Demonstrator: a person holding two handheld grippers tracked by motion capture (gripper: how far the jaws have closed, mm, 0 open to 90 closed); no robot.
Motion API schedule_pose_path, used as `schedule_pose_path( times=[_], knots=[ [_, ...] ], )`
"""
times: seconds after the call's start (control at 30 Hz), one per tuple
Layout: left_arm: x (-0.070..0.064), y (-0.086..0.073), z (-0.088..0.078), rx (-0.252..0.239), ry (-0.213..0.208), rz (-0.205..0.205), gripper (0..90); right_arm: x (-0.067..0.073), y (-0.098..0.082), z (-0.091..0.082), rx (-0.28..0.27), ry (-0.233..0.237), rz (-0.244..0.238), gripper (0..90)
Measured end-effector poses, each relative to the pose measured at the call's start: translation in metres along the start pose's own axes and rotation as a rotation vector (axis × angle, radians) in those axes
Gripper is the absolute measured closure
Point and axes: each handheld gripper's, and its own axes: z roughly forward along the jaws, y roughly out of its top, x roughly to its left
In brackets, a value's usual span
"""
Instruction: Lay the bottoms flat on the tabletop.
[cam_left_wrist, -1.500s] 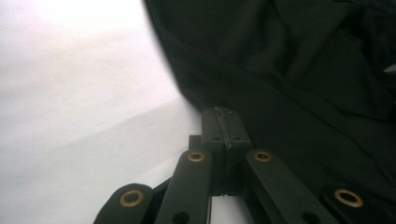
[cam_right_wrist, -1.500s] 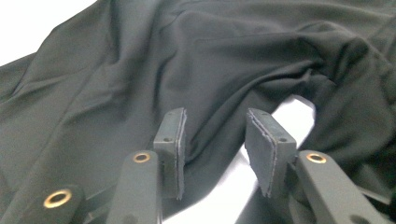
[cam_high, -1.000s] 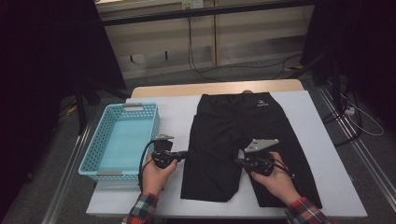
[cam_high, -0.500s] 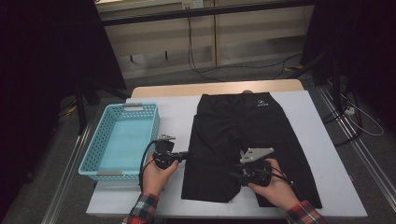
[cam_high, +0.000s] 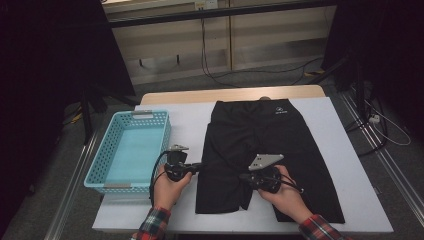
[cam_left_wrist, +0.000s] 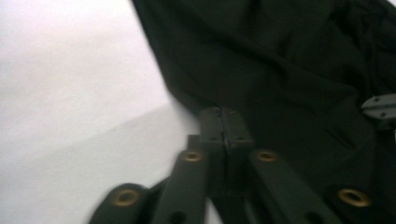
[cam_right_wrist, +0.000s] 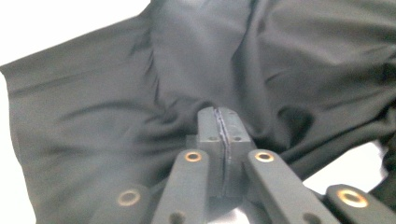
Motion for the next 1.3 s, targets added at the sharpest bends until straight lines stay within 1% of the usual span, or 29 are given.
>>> schedule_pose_path(
  times=[0.03,0.07,0.1,0.13,0.17,0.2,0.23,0.27,0.33,0.37,0.43,0.47,0.5,0.6,0.67,0.7,0.73,0.8,0.83,0.9,0.93,1.0,1.03,1.07,1.1,1.13,1.17,1.23,1.3],
  knots=[
    [-0.001,-0.001,-0.001,-0.008,0.013,0.006,63.7,0.001,-0.001,-0.003,-0.002,0.001,0.009,73.6],
    [-0.001,-0.002,-0.002,-0.001,0.014,0.016,57.4,0.002,-0.002,-0.006,-0.011,-0.020,0.016,63.9],
    [-0.001,-0.004,-0.004,0.003,0.010,0.017,54.6,0.004,-0.002,-0.011,-0.012,-0.038,0.017,62.5],
    [-0.001,-0.005,-0.007,-0.003,0.007,0.007,49.4,0.006,-0.004,-0.017,-0.011,-0.035,0.009,65.2],
    [0.000,-0.007,-0.010,-0.007,0.001,0.009,43.9,0.008,-0.006,-0.024,-0.016,-0.033,0.009,63.8],
    [0.000,-0.008,-0.012,-0.006,-0.016,0.019,41.3,0.009,-0.009,-0.030,-0.025,-0.030,0.017,62.4],
    [-0.001,-0.010,-0.013,-0.005,-0.038,0.030,39.4,0.011,-0.012,-0.034,-0.030,-0.018,0.024,61.3],
    [-0.003,-0.012,-0.014,0.003,-0.043,0.044,36.3,0.013,-0.014,-0.037,-0.027,0.002,0.029,60.5],
    [-0.006,-0.013,-0.015,0.015,-0.040,0.057,30.8,0.020,-0.017,-0.035,-0.005,0.029,0.010,60.3],
    [-0.007,-0.014,-0.014,0.016,-0.036,0.055,28.3,0.024,-0.018,-0.032,0.016,0.025,0.001,61.1],
    [-0.008,-0.014,-0.014,0.013,-0.030,0.064,27.5,0.027,-0.019,-0.024,0.056,0.014,-0.013,68.3],
    [-0.008,-0.014,-0.015,0.017,-0.032,0.064,27.5,0.027,-0.020,-0.021,0.052,0.012,-0.006,75.8],
    [-0.009,-0.015,-0.015,0.018,-0.029,0.067,27.5,0.026,-0.020,-0.020,0.048,0.022,-0.008,87.5],
    [-0.010,-0.018,-0.016,0.023,-0.021,0.077,28.0,0.022,-0.020,-0.021,0.054,0.051,0.010,89.5],
    [-0.010,-0.020,-0.016,0.036,-0.024,0.079,28.0,0.022,-0.022,-0.025,0.062,0.086,0.016,89.7],
    [-0.011,-0.022,-0.015,0.039,-0.025,0.071,28.1,0.023,-0.023,-0.028,0.064,0.100,0.016,89.7],
    [-0.012,-0.023,-0.015,0.057,-0.028,0.072,29.3,0.025,-0.024,-0.030,0.061,0.110,0.018,89.7],
    [-0.014,-0.026,-0.015,0.067,-0.017,0.079,32.2,0.029,-0.025,-0.034,0.057,0.122,0.010,89.8],
    [-0.016,-0.028,-0.014,0.083,-0.022,0.083,34.2,0.031,-0.025,-0.035,0.058,0.124,0.003,89.7],
    [-0.019,-0.031,-0.014,0.087,-0.004,0.114,36.8,0.033,-0.027,-0.037,0.050,0.116,0.000,89.6],
    [-0.021,-0.031,-0.015,0.096,0.005,0.128,39.7,0.032,-0.027,-0.037,0.049,0.114,0.000,89.7],
    [-0.025,-0.032,-0.016,0.118,0.010,0.133,51.9,0.029,-0.027,-0.038,0.040,0.117,0.017,89.6],
    [-0.027,-0.033,-0.017,0.135,-0.007,0.118,60.5,0.028,-0.027,-0.038,0.038,0.115,0.019,89.7],
    [-0.027,-0.034,-0.016,0.166,-0.063,0.086,74.0,0.028,-0.028,-0.039,0.041,0.113,0.017,89.6],
    [-0.029,-0.035,-0.016,0.168,-0.061,0.096,76.8,0.028,-0.028,-0.039,0.038,0.107,0.019,89.6],
    [-0.031,-0.036,-0.016,0.160,-0.039,0.110,80.6,0.027,-0.028,-0.039,0.035,0.107,0.021,89.6],
    [-0.030,-0.035,-0.016,0.163,-0.035,0.106,84.3,0.027,-0.027,-0.038,0.035,0.108,0.021,89.6],
    [-0.027,-0.035,-0.017,0.175,-0.057,0.085,89.5,0.027,-0.026,-0.038,0.035,0.103,0.018,89.6],
    [-0.027,-0.035,-0.019,0.197,-0.073,0.068,90.0,0.028,-0.026,-0.037,0.035,0.116,0.015,89.7]
  ],
)
